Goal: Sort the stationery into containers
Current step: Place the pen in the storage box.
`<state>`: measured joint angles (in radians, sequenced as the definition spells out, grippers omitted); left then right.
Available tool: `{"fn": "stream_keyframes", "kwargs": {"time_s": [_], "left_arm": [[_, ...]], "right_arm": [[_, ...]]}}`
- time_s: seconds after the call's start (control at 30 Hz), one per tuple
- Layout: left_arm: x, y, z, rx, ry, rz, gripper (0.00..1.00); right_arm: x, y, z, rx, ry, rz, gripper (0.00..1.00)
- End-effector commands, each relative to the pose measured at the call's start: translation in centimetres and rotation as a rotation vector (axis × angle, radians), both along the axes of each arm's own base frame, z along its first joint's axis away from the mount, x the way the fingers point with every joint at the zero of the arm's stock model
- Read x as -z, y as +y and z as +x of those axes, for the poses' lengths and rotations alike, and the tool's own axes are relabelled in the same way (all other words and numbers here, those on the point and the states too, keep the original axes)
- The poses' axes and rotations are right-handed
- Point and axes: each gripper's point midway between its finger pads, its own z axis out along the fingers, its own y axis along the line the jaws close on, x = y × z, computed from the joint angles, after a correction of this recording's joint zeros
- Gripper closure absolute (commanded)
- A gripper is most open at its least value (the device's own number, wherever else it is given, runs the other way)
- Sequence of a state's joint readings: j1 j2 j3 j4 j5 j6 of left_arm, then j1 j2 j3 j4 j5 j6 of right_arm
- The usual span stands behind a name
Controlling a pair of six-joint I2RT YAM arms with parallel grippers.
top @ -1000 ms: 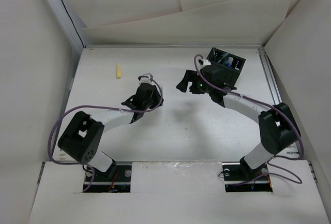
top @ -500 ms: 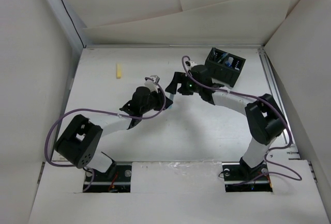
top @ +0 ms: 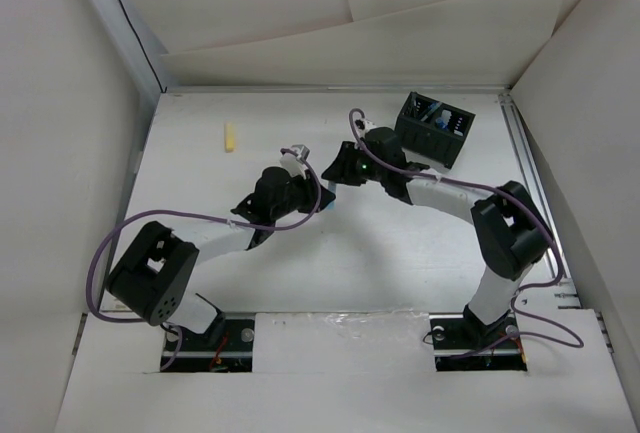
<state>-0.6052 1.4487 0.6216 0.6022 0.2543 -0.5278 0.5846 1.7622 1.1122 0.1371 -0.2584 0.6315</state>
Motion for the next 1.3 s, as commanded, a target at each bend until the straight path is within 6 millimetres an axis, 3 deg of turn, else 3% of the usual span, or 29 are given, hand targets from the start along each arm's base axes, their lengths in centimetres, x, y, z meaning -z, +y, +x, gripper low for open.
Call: {"fn": "stream_keyframes", "kwargs": {"time_s": [0.0, 0.07, 0.17, 0.2, 0.23, 0.4, 0.53, 0.7, 0.73, 0.77, 0.8, 0.83, 0.87, 1.0, 1.03, 1.17, 1.27], "left_arm": [[-3.0, -0.7, 0.3, 0.025, -0.089, -0.057, 1.00], [-3.3, -0.9, 0.2, 0.035, -0.098, -0.067, 0.91], [-3.7, -0.8, 0.2, 0.035, -0.105, -0.072, 0.63], [-3.7, -0.8, 0.2, 0.035, -0.105, -0.072, 0.59], [-3.7, -0.8, 0.2, 0.035, -0.105, -0.072, 0.57], [-3.6, -0.6, -0.1, 0.038, -0.116, -0.069, 0.48], [-4.9, -0.4, -0.3, 0.041, -0.159, -0.084, 0.44], [-6.0, 0.3, -0.6, 0.022, -0.205, -0.098, 0.43], [-5.6, 0.4, -0.8, 0.022, -0.198, -0.092, 0.42], [-5.6, 0.5, -0.6, 0.013, -0.199, -0.090, 0.42], [-5.6, 0.5, -0.6, 0.013, -0.199, -0.090, 0.42], [-5.6, 0.5, -0.6, 0.013, -0.199, -0.090, 0.42], [-5.2, 0.5, -0.6, 0.013, -0.192, -0.085, 0.42], [-4.5, 0.4, -0.4, 0.016, -0.187, -0.071, 0.42], [-4.5, 0.4, -0.4, 0.016, -0.187, -0.071, 0.42], [-4.4, 0.3, -0.3, 0.013, -0.180, -0.077, 0.42], [-4.0, 0.5, 0.0, 0.004, -0.173, -0.071, 0.42]], "right_arm": [[-2.8, 0.4, 1.5, 0.024, -0.087, 0.031, 0.66], [-2.8, 0.4, 1.5, 0.024, -0.087, 0.031, 0.76], [-2.9, 0.1, 1.7, 0.043, -0.099, 0.027, 0.87], [-2.9, -0.3, 2.0, 0.054, -0.099, 0.027, 0.88], [-2.4, -0.6, 2.0, 0.062, -0.093, 0.017, 0.88], [-3.9, -2.7, 3.3, 0.133, -0.127, 0.020, 0.93], [-5.3, -6.1, 5.5, 0.220, -0.163, 0.018, 0.94], [-7.9, -14.2, 9.4, 0.403, -0.227, 0.004, 0.94], [-9.6, -15.6, 9.9, 0.431, -0.265, 0.010, 0.94], [-9.9, -17.1, 10.2, 0.460, -0.265, 0.006, 0.94], [-11.0, -20.2, 11.3, 0.536, -0.296, -0.008, 0.94], [-12.0, -21.9, 11.8, 0.577, -0.320, -0.021, 0.95], [-13.0, -25.2, 12.4, 0.675, -0.339, -0.041, 0.95], [-16.2, -31.5, 13.4, 0.875, -0.423, -0.118, 0.95], [-16.4, -34.1, 13.6, 0.974, -0.430, -0.150, 0.95], [-16.9, -38.2, 15.9, 1.095, -0.446, -0.232, 0.95], [-16.7, -39.8, 17.1, 1.143, -0.454, -0.317, 0.95]]}}
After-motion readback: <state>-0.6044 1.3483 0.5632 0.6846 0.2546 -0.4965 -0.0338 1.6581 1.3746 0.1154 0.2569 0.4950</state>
